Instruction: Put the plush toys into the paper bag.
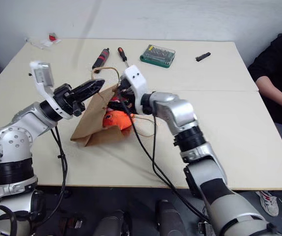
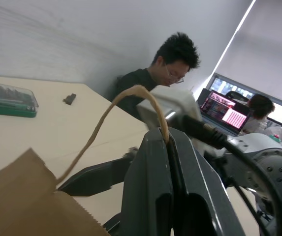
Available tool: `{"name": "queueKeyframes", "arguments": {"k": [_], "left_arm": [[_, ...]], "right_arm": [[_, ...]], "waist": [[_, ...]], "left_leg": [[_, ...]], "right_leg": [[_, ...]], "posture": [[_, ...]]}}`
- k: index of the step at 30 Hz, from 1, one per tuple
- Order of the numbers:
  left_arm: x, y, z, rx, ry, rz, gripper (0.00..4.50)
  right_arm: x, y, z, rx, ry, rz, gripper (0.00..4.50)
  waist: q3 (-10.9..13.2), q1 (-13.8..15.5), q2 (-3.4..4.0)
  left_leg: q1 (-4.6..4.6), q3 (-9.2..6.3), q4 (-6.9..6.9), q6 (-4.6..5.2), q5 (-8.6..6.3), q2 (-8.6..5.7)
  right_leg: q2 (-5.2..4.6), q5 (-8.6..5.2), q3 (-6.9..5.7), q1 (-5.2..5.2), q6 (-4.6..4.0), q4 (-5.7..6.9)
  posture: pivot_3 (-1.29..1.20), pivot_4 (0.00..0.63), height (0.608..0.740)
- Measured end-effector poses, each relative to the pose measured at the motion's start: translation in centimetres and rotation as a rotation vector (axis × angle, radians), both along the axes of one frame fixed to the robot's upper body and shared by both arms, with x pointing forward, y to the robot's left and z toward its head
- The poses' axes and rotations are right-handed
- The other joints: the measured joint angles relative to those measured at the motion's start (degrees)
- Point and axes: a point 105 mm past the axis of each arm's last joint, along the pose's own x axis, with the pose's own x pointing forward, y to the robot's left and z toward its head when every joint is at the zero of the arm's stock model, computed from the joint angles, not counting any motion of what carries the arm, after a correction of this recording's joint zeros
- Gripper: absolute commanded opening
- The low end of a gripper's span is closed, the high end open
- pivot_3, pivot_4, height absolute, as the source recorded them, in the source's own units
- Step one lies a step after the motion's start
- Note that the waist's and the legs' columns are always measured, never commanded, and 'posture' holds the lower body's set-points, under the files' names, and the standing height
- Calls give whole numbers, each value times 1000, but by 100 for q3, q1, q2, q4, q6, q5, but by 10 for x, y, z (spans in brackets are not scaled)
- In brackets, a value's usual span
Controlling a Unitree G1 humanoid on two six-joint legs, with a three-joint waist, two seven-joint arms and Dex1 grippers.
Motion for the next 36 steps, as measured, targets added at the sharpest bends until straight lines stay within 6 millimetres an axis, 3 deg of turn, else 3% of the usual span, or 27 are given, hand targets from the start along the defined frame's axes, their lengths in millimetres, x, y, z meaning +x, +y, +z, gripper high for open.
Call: {"name": "queueKeyframes", "arguments": {"k": [3, 5, 8, 11, 15, 17, 23, 31, 34, 36], "left_arm": [[1, 5, 15, -43, -33, 24, 0], [0, 1, 18, -54, -38, 12, 0], [1, -3, 16, -49, -31, 1, 0], [0, -7, 14, -46, -25, -12, 0], [0, -6, 13, -42, -22, -13, 0], [0, -7, 12, -40, -17, -16, 0], [-1, -8, 11, -36, -17, -30, 0], [-1, -10, 10, -31, -16, -38, 0], [-1, -11, 10, -29, -15, -40, 0], [-1, -11, 10, -28, -15, -42, 0]], "right_arm": [[-12, -46, -2, -34, -1, -97, 3466], [-25, -75, -14, -35, 61, -165, 3466], [-39, -93, -38, -34, 193, -215, 3466], [-48, -99, -47, 99, 320, -256, 3466], [-62, -98, -114, 267, 729, -351, 3466], [-60, -99, -113, 304, 752, -366, 3466], [-41, -71, -109, 484, 878, -345, 3466], [-12, -88, -105, 633, 893, -478, 3466], [-7, -94, -105, 650, 882, -517, 2884], [-8, -94, -105, 644, 875, -510, 2250]], "waist": [[-1, 90, -1], [-2, 117, -2], [0, 72, -1], [-6, 34, -10], [3, 48, 5], [2, 46, 5], [1, 36, 3], [1, 72, 3], [1, 65, 3], [1, 47, 3]], "left_leg": [[-2, 1, -1, 3, -3, -2], [-1, -2, -3, 3, -3, -2], [8, 12, -3, 3, -3, -2], [25, 14, -9, -10, 4, 11], [18, 17, -8, -15, 11, 3], [20, 19, -6, -12, 11, 0], [16, 17, -8, -13, 10, 1], [9, 15, -14, -7, 7, 0], [11, 15, -13, -8, 7, 0], [11, 15, -14, -8, 7, 1]], "right_leg": [[-3, 0, -1, 1, 0, -8], [-3, 0, -5, 5, 0, -12], [1, 0, 8, 6, 0, -4], [19, -1, 13, 10, -3, 5], [13, -5, 18, -3, -11, 14], [12, -5, 21, -2, -10, 16], [15, -5, 17, -4, -10, 21], [13, -5, 13, -4, -10, 7], [13, -5, 13, -3, -10, 11], [14, -5, 14, -4, -10, 11]], "posture": [[0, 150, 740], [0, 150, 740], [0, 150, 740], [0, 150, 740], [0, 150, 740], [0, 150, 740], [0, 150, 740], [0, 150, 740], [0, 150, 740], [0, 150, 740]]}}
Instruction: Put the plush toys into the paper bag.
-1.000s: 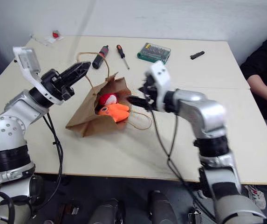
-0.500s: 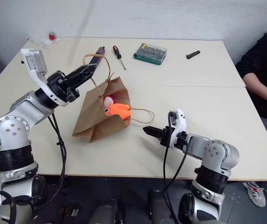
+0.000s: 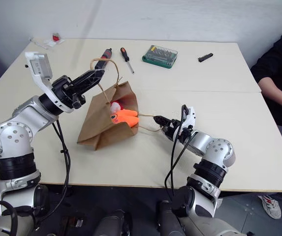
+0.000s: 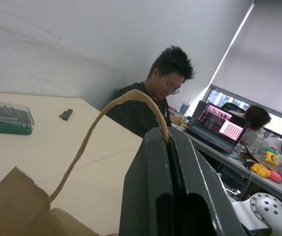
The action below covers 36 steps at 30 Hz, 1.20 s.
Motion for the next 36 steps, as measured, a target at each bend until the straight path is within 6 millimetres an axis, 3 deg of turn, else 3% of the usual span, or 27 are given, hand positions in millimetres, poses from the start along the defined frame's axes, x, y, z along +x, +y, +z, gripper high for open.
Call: {"name": "queueKeyframes", "arguments": {"k": [6, 11, 14, 16, 19, 22, 25, 31, 33, 36], "left_arm": [[0, -1, 0, 1, -1, -3, 0], [1, -4, -2, 4, -1, -15, 0], [6, -4, 2, -7, -4, -10, 0], [6, -10, 13, -16, -38, -23, 0], [6, -21, 30, -37, -91, -54, 0], [15, -32, 29, -52, -87, -54, 0], [33, -38, 15, -54, -50, -10, 0], [46, -54, -2, -42, -23, -25, 0], [48, -54, -6, -42, -9, -26, 0], [47, -51, -5, -43, -8, -25, 645]], "right_arm": [[-9, 9, 12, -67, -106, 79, 78], [-14, 0, 28, -151, -255, 112, 31], [-17, -17, 68, -249, -440, 94, 31], [-21, -28, 113, -345, -613, 60, 31], [-38, -30, 173, -411, -839, 52, 31], [-51, -30, 200, -466, -958, 50, 31], [-50, -31, 199, -531, -1015, 13, 31], [-42, -15, 147, -694, -1006, 41, 31], [-39, -17, 136, -723, -988, 17, 415], [-37, -20, 133, -715, -977, -12, 1340]], "waist": [[0, -65, 0], [2, -71, 2], [4, -58, 5], [5, -33, 5], [5, -20, 6], [4, 19, 4], [3, 48, 3], [4, 56, 2], [5, 57, 1], [5, 55, 1]], "left_leg": [[0, -1, -1, 0, 0, 0], [-1, 0, -1, 0, 0, -1], [-4, -1, 1, 1, 0, -1], [-4, -4, 1, 1, -1, -1], [1, -3, -9, 0, -1, 1], [3, -1, -11, 0, -1, 0], [2, 3, -9, 2, 0, -2], [-4, 5, -12, 2, 0, -1], [-4, 4, -7, 2, 0, 0], [-2, 4, -4, 2, 0, 1]], "right_leg": [[0, 0, 0, 0, 0, -1], [0, 0, 0, 0, 1, -3], [-1, 1, -2, 0, 3, -5], [0, 2, -4, 0, 4, -8], [2, 2, -3, 1, 4, -12], [3, 2, -3, 4, 3, -17], [2, 3, 2, 5, 6, -41], [3, 6, 2, 3, 12, -34], [3, 6, 1, 2, 12, -33], [3, 6, 2, 3, 12, -28]], "posture": [[0, 150, 740], [0, 150, 740], [0, 150, 740], [0, 150, 740], [0, 150, 740], [0, 150, 740], [0, 150, 740], [0, 150, 740], [0, 150, 740], [0, 150, 740]]}}
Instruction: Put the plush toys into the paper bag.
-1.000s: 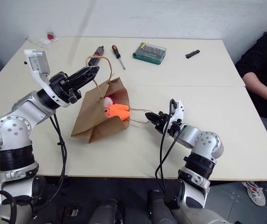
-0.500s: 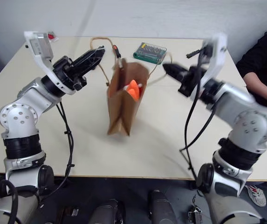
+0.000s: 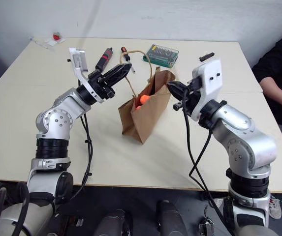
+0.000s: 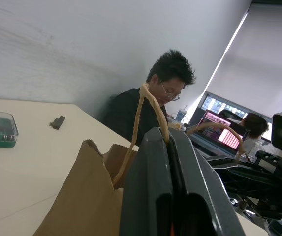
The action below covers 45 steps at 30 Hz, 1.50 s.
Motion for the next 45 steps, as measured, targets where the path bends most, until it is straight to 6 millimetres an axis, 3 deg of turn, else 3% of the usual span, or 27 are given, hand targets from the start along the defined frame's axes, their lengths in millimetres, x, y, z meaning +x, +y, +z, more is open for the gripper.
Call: {"name": "queueKeyframes", "arguments": {"k": [4, 8, 10, 12, 15, 18, 23, 28, 34, 38, 42, 45], "left_arm": [[-9, 14, 7, 19, -13, -5, 1858], [-28, 46, 9, 76, -29, 40, 3188], [-38, 62, 5, 94, -17, 63, 3798], [-51, 68, -5, 122, 3, 54, 4469], [-59, 67, -26, 157, 56, 40, 4469], [-62, 54, -53, 269, 72, 17, 4500], [-58, 20, -74, 263, 55, -59, 4500], [-56, 16, -85, 339, 7, -46, 4500], [-45, 10, -99, 357, 2, -2, 4500], [-34, -3, -106, 371, -4, 26, 4500], [-10, -12, -102, 356, 6, 115, 4500], [-2, -19, -98, 343, -10, 134, 3879]], "right_arm": [[-7, -7, 7, 51, -9, 18, 2706], [-34, -22, 17, 59, 3, 95, 4148], [-48, -36, 19, 52, 28, 118, 4160], [-58, -48, 8, 33, 98, 134, 4160], [-63, -57, -7, 14, 179, 134, 4160], [-59, -53, -30, -78, 235, 125, 3549], [-46, -3, -69, -102, 283, 263, 1783], [-21, 29, -90, -131, 268, 264, 13], [-3, 56, -87, -144, 208, 275, 13], [5, 57, -91, -145, 204, 255, 13], [6, 58, -93, -148, 205, 254, 13], [6, 58, -95, -151, 202, 253, 0]], "waist": [[0, -7, 0], [0, -1, 1], [0, 6, 0], [0, 20, -1], [0, 27, -2], [-2, 21, -4], [-2, -18, -5], [-2, 8, -5], [-2, 23, -5], [-2, 37, -5], [-2, 33, -5], [-2, 3, -5]], "left_leg": [[1, -1, -4, 0, 0, 2], [3, -5, -19, 0, 0, 4], [6, -8, -20, 4, -2, 5], [10, -13, -23, 7, -4, 3], [12, -11, -15, 12, -3, -4], [17, -8, -13, 13, -1, -7], [18, -2, -9, 9, 1, -2], [8, -1, 2, 9, 0, -3], [4, -4, 8, 15, -3, -3], [0, -4, 13, 21, -6, -5], [0, -5, 17, 21, -7, -5], [1, -3, 15, 21, -7, -3]], "right_leg": [[0, 0, 0, 0, 0, 5], [-2, 0, -3, 3, 0, -10], [-4, 0, -5, 11, 0, -17], [-8, 0, -8, 21, 0, -24], [-14, 0, -4, 23, 0, -43], [-12, 1, -1, 24, 3, -43], [-1, 2, 5, 19, 3, -31], [-3, 2, 5, 8, 3, -25], [-8, 2, -1, 10, 3, -17], [-11, 2, -4, 12, 3, -13], [-10, 3, -6, 12, 5, -13], [-8, 3, -5, 12, 5, 0]], "posture": [[0, 150, 740], [0, 150, 740], [0, 150, 740], [0, 150, 740], [0, 150, 740], [0, 150, 740], [0, 150, 740], [0, 150, 740], [0, 150, 740], [0, 150, 740], [0, 150, 740], [0, 150, 740]]}}
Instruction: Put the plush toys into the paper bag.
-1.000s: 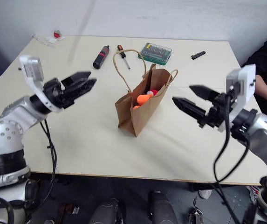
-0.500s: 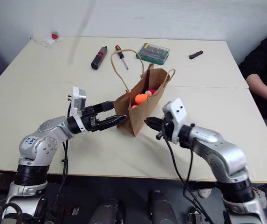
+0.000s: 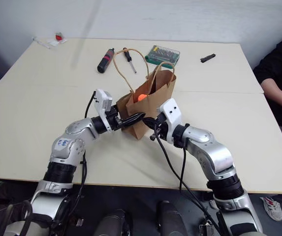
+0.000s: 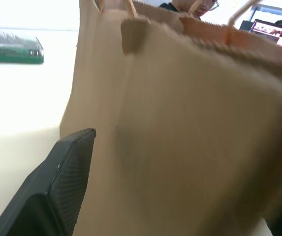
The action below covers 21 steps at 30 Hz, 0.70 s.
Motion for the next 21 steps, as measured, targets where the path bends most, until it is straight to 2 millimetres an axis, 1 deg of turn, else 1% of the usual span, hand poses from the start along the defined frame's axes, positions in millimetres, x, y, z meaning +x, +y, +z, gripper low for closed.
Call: {"name": "queueKeyframes", "arguments": {"k": [4, 7, 8, 10, 12, 14, 16, 17, 19, 20, 21], "left_arm": [[0, -5, 0, -8, -10, -25, 2615], [-2, -6, 0, -2, -20, -53, 1567], [-2, -5, -2, 1, -17, -59, 1277], [0, -2, -5, 4, 0, -68, 550], [2, -2, -5, 6, 11, -101, 24], [0, -2, -4, 14, 7, -162, 0], [-3, -3, -2, 26, -8, -242, 0], [-7, -6, 0, 38, -14, -303, 0], [-15, -12, 8, 66, -22, -452, 0], [-16, -11, 13, 75, -29, -488, 0], [-18, -12, 20, 82, -36, -546, 0]], "right_arm": [[-4, -3, -9, -4, 16, -8, 0], [-15, -9, -13, -20, -2, 1, 0], [-21, -12, -11, -26, -17, 12, 0], [-36, -17, -4, -22, -48, 53, 0], [-52, -25, 6, -4, -65, 86, 0], [-68, -38, 14, 1, -58, 101, 378], [-81, -55, 18, 16, -14, 91, 902], [-90, -66, 18, 23, 26, 88, 1283], [-112, -96, 20, 24, 94, 30, 1981], [-116, -106, 23, 13, 100, -1, 2297], [-124, -122, 28, -10, 91, -55, 2652]], "waist": [[0, 4, 0], [0, 16, 0], [0, 18, 0], [0, 26, 0], [0, 34, -1], [0, 59, -1], [1, 100, -3], [1, 138, -3], [3, 221, -6], [4, 228, -7], [4, 252, -7]], "left_leg": [[0, 0, 1, -1, 0, 1], [-1, 0, 1, 0, 0, -1], [-1, -1, 1, 0, -1, -1], [0, -2, 1, 1, -1, -1], [0, -3, 2, 1, -1, -2], [1, -4, 3, 3, -3, -3], [0, -4, 3, 5, -5, -2], [2, -4, 1, 6, -5, -3], [-6, -9, 2, 7, -7, -3], [-3, -5, 2, 9, -8, -3], [-2, -3, 4, 15, -11, -6]], "right_leg": [[1, 0, 0, -1, 0, 4], [-1, 0, 0, 0, 0, 3], [-1, 0, 0, 0, 0, 2], [0, 0, -2, 2, 0, -1], [0, 0, -4, 5, 0, -3], [0, 0, -6, 7, 1, -17], [0, 0, -6, 8, 0, -17], [1, 0, -6, 9, 0, -17], [6, 0, -15, 9, 0, -29], [7, 0, -11, 11, 1, -35], [7, 1, -8, 12, 2, -41]], "posture": [[0, 150, 740], [0, 150, 740], [0, 150, 740], [0, 150, 740], [0, 150, 740], [0, 150, 740], [0, 150, 740], [0, 150, 740], [0, 150, 740], [0, 150, 740], [0, 150, 740]]}}
